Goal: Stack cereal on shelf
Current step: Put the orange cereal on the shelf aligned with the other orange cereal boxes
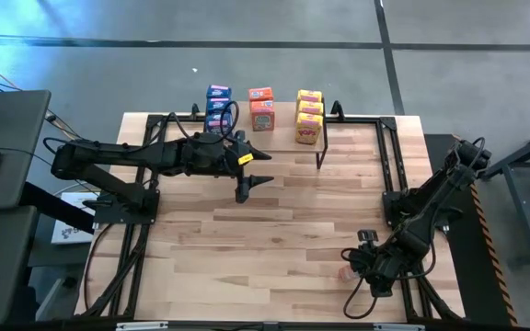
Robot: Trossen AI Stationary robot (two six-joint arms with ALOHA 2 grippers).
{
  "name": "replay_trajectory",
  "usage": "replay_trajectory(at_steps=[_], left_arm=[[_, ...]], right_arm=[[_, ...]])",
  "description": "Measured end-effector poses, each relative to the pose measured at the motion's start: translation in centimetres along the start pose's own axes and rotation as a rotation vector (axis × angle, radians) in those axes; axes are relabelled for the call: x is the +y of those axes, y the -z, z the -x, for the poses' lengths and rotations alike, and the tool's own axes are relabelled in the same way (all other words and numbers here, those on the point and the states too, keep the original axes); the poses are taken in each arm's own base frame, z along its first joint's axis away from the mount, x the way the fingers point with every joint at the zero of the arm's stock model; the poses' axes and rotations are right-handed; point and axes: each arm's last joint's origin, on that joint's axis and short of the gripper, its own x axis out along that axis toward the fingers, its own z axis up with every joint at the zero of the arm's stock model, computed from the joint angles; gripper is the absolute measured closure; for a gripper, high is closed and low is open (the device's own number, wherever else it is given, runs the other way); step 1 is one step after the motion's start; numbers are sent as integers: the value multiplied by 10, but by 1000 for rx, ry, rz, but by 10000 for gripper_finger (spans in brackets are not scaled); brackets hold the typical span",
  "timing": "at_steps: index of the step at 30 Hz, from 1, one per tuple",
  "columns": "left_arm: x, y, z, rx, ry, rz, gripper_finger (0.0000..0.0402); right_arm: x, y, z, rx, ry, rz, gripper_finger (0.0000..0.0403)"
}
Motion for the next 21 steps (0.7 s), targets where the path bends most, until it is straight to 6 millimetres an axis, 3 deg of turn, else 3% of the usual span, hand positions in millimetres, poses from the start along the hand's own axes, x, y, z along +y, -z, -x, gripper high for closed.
replay_trajectory(at_steps=[6, 14, 21], left_arm=[[0, 0, 0, 0, 0, 3, 133], [0, 0, 0, 1, 0, 53, 133], [0, 7, 1, 69, -4, 60, 133]], right_arm=[[0, 0, 0, -2, -2, 0, 255], [-3, -5, 0, -7, -17, -100, 257], [-15, -21, -1, -24, -41, -187, 258]])
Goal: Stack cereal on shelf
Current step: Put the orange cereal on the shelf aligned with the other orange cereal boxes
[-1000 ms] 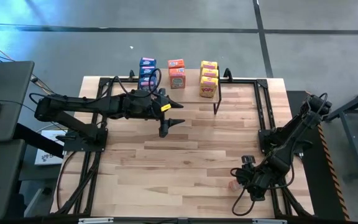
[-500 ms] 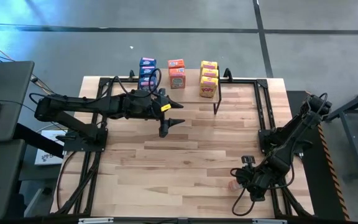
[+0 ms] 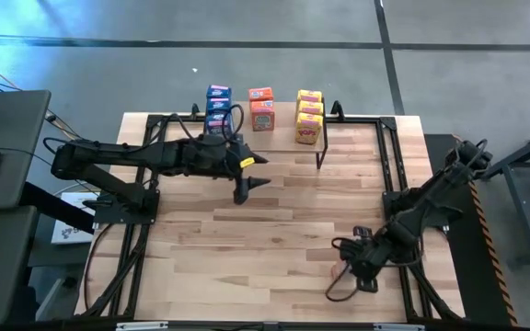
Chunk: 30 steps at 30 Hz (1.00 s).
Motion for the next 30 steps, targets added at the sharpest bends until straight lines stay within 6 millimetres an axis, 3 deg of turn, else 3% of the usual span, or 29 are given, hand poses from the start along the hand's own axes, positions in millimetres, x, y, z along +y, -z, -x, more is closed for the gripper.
replay_trajectory(at_steps=[7, 17, 25, 30], left_arm=[[1, 10, 1, 107, -10, -1, 133], [3, 25, 3, 259, -22, -48, 133], [9, 37, 7, 398, -50, -44, 133], [16, 41, 9, 444, -88, -41, 133]], right_arm=[[-11, -25, 7, -20, -40, -71, 258], [-18, -77, 53, -260, -32, -33, 258], [-48, -116, 90, -411, 16, -2, 258], [-74, -138, 112, -534, 134, 74, 258]])
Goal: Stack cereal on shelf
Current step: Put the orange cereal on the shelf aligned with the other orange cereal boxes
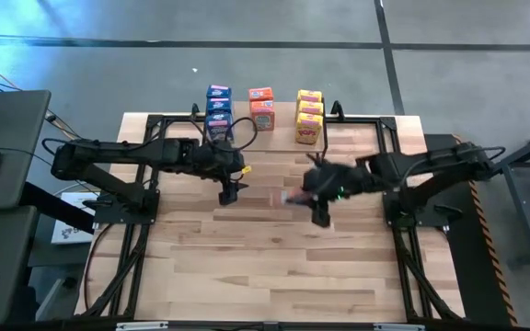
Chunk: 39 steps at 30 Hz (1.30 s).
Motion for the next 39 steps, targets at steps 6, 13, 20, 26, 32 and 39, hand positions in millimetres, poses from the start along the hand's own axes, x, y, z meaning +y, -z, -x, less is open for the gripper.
replay_trajectory(at_steps=[6, 13, 20, 26, 32, 39], left_arm=[[14, 3, -1, 42, -40, 30, 133], [32, 11, 14, 88, -90, 88, 133], [43, 12, 40, 13, -116, 108, 133], [50, 13, 55, -31, -150, 130, 133], [52, 14, 56, -29, -157, 137, 133], [52, 14, 56, -32, -156, 155, 133]], right_arm=[[-35, -26, 6, -131, 104, 107, 258], [-68, -43, 18, -185, 200, 179, 258], [-97, -65, 25, -191, 284, 228, 258], [-111, -91, 20, -124, 280, 256, 258], [-117, -113, 6, -6, 274, 253, 258], [-121, -129, -10, 127, 256, 261, 258]])
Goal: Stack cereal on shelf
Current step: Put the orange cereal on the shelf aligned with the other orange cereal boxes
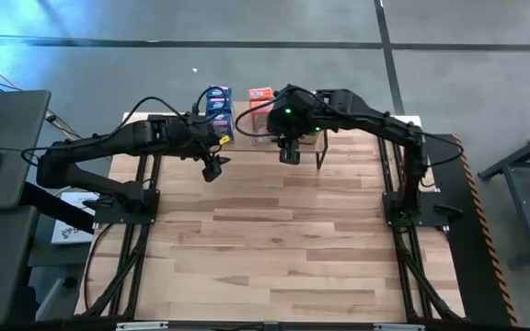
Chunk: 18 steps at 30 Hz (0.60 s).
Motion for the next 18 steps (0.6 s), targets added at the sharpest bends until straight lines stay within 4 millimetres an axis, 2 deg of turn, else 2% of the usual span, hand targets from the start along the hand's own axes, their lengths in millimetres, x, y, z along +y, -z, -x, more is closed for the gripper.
replay_trajectory(at_steps=[6, 13, 18], left_arm=[[0, 0, 0, 1, 1, -16, 133], [0, 0, 0, 0, 2, -17, 133], [0, 0, 0, -4, 1, -18, 133]], right_arm=[[-3, -7, -16, 84, -19, 20, 258], [-20, 3, -39, 146, -9, 29, 258], [-32, 5, -43, 136, -7, 50, 258]])
